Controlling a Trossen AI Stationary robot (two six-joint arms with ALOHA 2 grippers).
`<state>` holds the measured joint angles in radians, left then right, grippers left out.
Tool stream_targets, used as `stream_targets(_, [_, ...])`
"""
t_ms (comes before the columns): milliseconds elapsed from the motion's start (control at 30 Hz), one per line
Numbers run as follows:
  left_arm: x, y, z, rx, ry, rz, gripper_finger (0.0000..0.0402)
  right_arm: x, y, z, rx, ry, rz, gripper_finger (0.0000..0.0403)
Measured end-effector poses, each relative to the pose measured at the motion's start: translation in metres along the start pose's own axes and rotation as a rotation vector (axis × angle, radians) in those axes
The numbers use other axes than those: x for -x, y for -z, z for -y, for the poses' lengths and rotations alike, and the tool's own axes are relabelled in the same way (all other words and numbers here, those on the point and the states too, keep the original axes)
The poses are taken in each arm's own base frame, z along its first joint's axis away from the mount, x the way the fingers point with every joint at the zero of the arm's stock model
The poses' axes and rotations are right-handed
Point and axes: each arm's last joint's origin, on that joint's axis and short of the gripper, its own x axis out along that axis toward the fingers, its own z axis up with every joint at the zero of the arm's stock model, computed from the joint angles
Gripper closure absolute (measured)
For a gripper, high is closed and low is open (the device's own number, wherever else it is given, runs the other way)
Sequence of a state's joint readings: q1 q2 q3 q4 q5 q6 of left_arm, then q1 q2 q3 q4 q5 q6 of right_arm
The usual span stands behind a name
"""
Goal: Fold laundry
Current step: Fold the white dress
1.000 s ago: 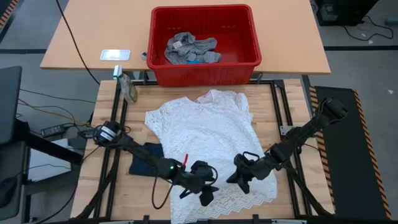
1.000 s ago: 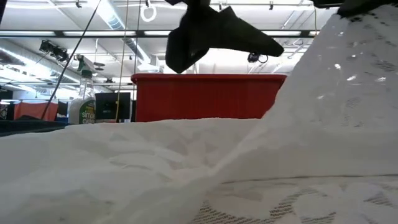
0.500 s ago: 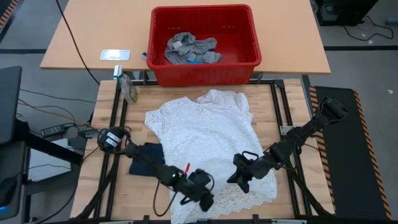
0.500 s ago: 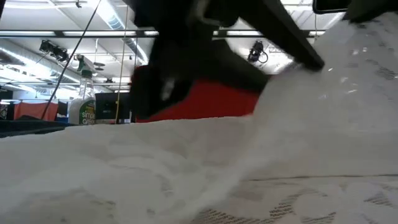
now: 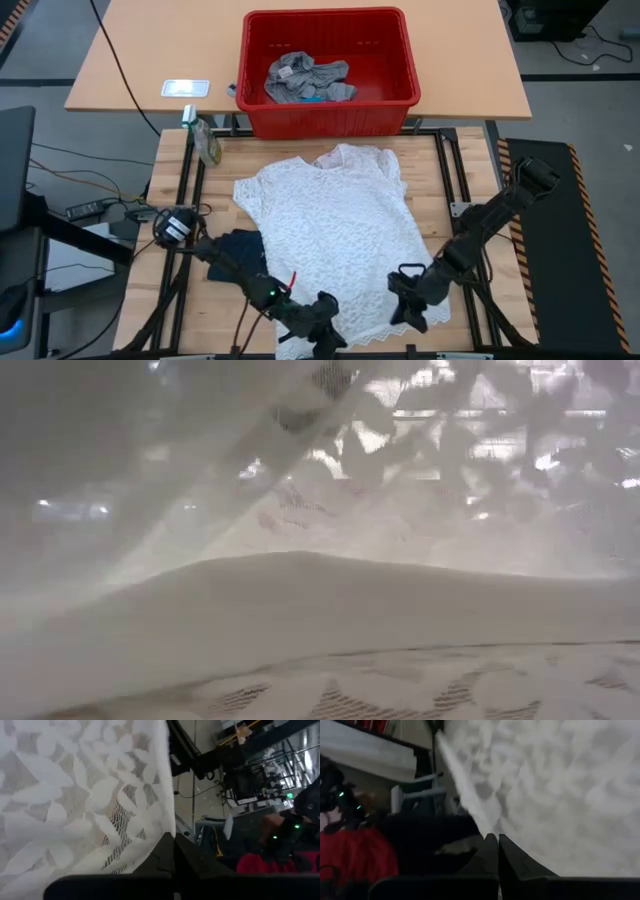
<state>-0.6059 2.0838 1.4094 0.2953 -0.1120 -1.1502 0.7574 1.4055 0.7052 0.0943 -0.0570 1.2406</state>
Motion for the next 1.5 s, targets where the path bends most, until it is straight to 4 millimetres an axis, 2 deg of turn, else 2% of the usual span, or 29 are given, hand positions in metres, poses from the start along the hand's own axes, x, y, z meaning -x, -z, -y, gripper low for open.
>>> stream_targets(133, [0.000,-0.001,0.000,0.015,0.008,-0.009,0.0377,-0.001,0.018,-0.005,-0.026,-0.011,-0.054,0.0401])
stream_targets(300, [0.000,0.004,0.002,0.042,0.053,-0.124,0.0359,-0.010,0.037,-0.004,-0.038,0.023,-0.092,0.0383])
stream_targets(500, [0.003,-0.004,-0.001,0.051,0.054,-0.203,0.0354,-0.020,0.043,0.001,-0.101,0.045,-0.118,0.0303])
stream_targets(633, [0.019,-0.021,0.002,0.035,-0.007,-0.260,0.0354,-0.019,0.043,0.000,-0.159,0.035,-0.113,0.0241])
stream_targets(833, [0.074,-0.056,0.006,-0.069,-0.251,-0.306,0.0354,-0.016,0.039,0.000,-0.259,0.058,-0.060,0.0191])
stream_targets(1033, [0.136,-0.105,-0.007,-0.173,-0.451,-0.347,0.0354,-0.008,0.039,0.034,-0.376,0.419,-0.012,0.0186])
stream_targets(1167, [0.184,-0.141,-0.019,-0.212,-0.526,-0.377,0.0354,-0.006,0.038,0.039,-0.415,0.466,-0.064,0.0183])
stream_targets(1233, [0.208,-0.159,-0.028,-0.222,-0.536,-0.404,0.0360,-0.007,0.034,0.039,-0.449,0.457,0.011,0.0182])
stream_targets(1333, [0.240,-0.184,-0.047,-0.252,-0.596,-0.411,0.0379,-0.007,0.020,0.041,-0.496,0.441,0.216,0.0187])
stream_targets(1500, [0.282,-0.219,-0.093,-0.262,-0.707,-0.457,0.0396,-0.004,-0.012,0.050,-0.603,0.420,0.483,0.0202])
